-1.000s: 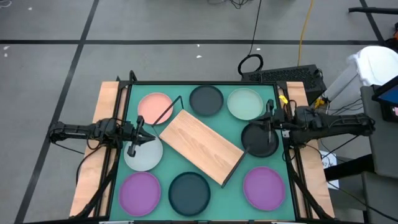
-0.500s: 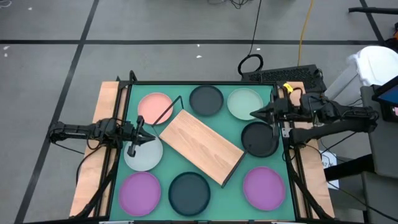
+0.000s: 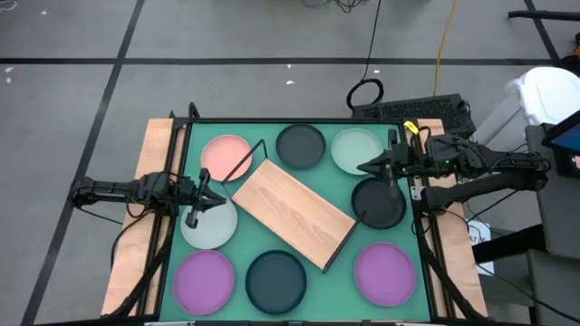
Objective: Place and stack plates onto a shelf
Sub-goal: Put the black plate on the shelf
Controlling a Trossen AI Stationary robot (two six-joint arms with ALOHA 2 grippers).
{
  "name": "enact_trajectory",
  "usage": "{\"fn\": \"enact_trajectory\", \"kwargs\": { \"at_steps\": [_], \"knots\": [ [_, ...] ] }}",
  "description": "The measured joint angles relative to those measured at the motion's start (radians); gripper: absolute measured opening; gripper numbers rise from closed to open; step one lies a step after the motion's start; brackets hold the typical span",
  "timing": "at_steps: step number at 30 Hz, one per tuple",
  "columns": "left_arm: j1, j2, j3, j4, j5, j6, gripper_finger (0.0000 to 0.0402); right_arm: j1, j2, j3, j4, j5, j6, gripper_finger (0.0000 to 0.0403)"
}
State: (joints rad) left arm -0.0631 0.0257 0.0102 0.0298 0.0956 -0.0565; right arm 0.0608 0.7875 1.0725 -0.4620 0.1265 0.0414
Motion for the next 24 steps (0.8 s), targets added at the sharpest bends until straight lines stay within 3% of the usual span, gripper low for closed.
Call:
{"fn": "enact_trajectory", "kwargs": {
  "at_steps": [14, 24],
  "knots": [
    [0.0, 0.0, 0.0, 0.057, -0.001, 0.009, 0.004, 0.0, -0.003, 0.0, -0.002, 0.0, 0.051, 0.0],
    [0.0, 0.0, 0.0, 0.057, -0.003, 0.101, 0.004, 0.0, -0.003, 0.0, -0.006, 0.001, -0.056, 0.0]
  ]
}}
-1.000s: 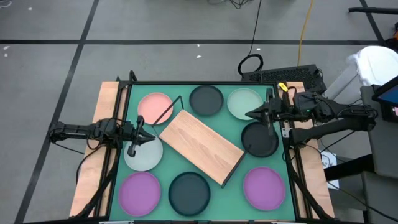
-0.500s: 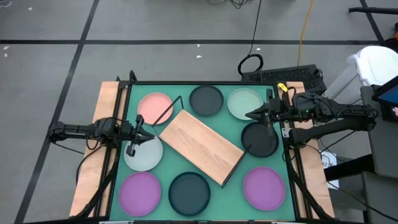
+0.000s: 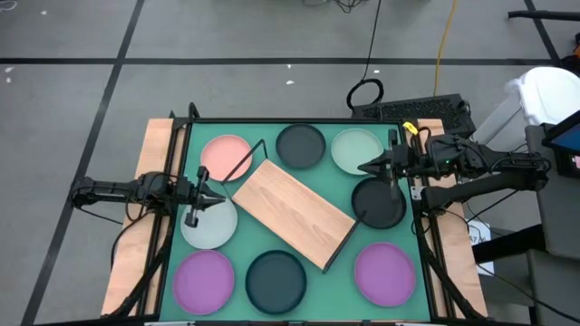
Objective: Place and stack plates onto a shelf
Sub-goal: Put the black plate on the shelf
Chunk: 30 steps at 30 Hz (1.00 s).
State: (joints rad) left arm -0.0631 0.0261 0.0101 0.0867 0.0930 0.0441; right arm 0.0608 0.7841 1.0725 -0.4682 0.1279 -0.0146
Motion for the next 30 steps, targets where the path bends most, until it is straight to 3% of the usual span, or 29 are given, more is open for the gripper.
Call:
{"fn": "enact_trajectory", "kwargs": {
  "at_steps": [6, 10, 21, 26, 30],
  "knots": [
    [0.0, 0.0, 0.0, -0.002, -0.128, 0.084, 0.004, 0.0, 0.0, 0.0, -0.031, 0.001, -0.087, 0.0],
    [0.0, 0.0, 0.0, -0.006, -0.23, 0.046, 0.004, 0.0, 0.0, -0.001, -0.056, 0.001, -0.11, 0.0],
    [0.0, 0.002, 0.007, -0.025, -0.21, 0.038, 0.004, 0.0, -0.004, -0.001, -0.06, -0.001, -0.043, 0.0],
    [0.0, 0.041, 0.109, -0.017, -0.2, -0.033, 0.004, 0.0, -0.004, -0.001, -0.061, -0.001, -0.008, 0.0],
    [0.0, 0.152, 0.298, -0.069, -0.198, -0.065, 0.004, 0.0, -0.004, -0.001, -0.049, 0.0, -0.006, 0.0]
  ]
}}
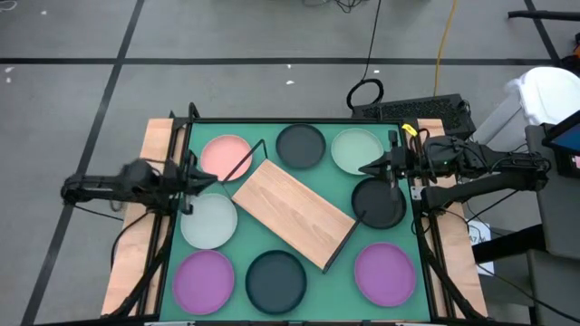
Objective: Place and stack plates onto a shelf
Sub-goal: Put the black plate on the shelf
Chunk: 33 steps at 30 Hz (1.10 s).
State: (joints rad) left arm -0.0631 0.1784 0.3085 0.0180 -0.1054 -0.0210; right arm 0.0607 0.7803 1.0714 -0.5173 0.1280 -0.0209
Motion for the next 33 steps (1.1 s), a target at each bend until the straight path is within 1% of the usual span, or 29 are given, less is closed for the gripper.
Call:
{"fn": "enact_trajectory", "kwargs": {
  "at_steps": [5, 10, 15, 18, 20, 23, 25, 28, 33],
  "knots": [
    [0.0, 0.216, 0.334, -0.226, 0.042, -0.008, 0.004, 0.0, 0.003, 0.0, 0.046, 0.03, 0.046, 0.0],
    [0.0, 0.42, 0.611, -0.351, 0.08, -0.019, 0.004, 0.0, 0.002, 0.0, 0.086, 0.053, 0.038, 0.0],
    [0.0, 0.615, 0.862, -0.441, 0.079, -0.023, 0.004, 0.0, -0.006, 0.0, 0.007, 0.052, 0.036, 0.0],
    [0.0, 0.727, 0.986, -0.511, 0.079, -0.04, 0.004, 0.0, -0.006, 0.0, -0.057, 0.052, 0.048, 0.0],
    [0.0, 0.789, 1.041, -0.53, 0.079, -0.051, 0.004, 0.0, -0.006, 0.0, -0.086, 0.051, 0.063, 0.0],
    [-0.007, 0.862, 1.082, -0.543, 0.079, -0.121, 0.004, 0.0, -0.014, 0.0, -0.129, 0.048, 0.127, 0.0],
    [-0.012, 0.895, 1.089, -0.542, 0.078, -0.172, 0.004, 0.0, -0.025, 0.0, -0.157, 0.024, 0.186, 0.0],
    [-0.025, 0.945, 1.09, -0.541, 0.078, -0.204, 0.004, 0.0, -0.04, 0.0, -0.214, -0.002, 0.25, 0.0],
    [-0.047, 1.021, 1.09, -0.54, 0.078, -0.237, 0.004, 0.0, -0.049, 0.0, -0.309, 0.004, 0.39, 0.0]
  ]
}}
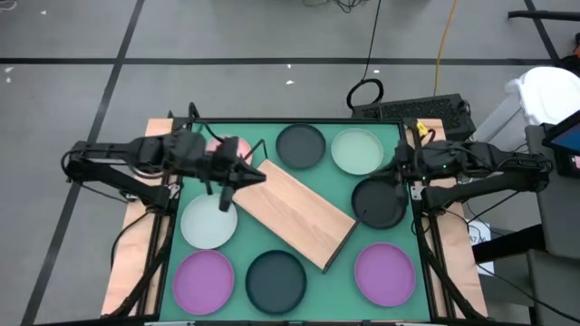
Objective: Place and stack plates onto a shelf
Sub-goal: Put the black plate on the shelf
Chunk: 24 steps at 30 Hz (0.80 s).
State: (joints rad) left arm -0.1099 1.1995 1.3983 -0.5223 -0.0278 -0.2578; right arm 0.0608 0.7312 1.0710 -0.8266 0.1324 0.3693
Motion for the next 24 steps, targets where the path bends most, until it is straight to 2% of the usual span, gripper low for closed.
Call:
{"fn": "enact_trajectory", "kwargs": {
  "at_steps": [8, 13, 17, 24],
  "knots": [
    [-0.017, 0.06, 0.0, 0.003, 0.0, -0.098, 0.004, 0.0, 0.021, 0.0, -0.112, -0.003, 0.178, 0.0],
    [-0.017, 0.073, 0.0, 0.003, -0.001, -0.149, 0.004, 0.0, 0.027, -0.025, -0.14, 0.002, 0.17, 0.0],
    [-0.017, 0.071, 0.0, 0.004, -0.001, -0.143, 0.004, 0.0, 0.026, -0.106, -0.136, 0.002, 0.161, 0.0],
    [-0.015, 0.071, 0.0, 0.003, -0.001, -0.146, 0.004, 0.0, 0.027, -0.313, -0.069, -0.038, 0.329, 0.0]
  ]
}}
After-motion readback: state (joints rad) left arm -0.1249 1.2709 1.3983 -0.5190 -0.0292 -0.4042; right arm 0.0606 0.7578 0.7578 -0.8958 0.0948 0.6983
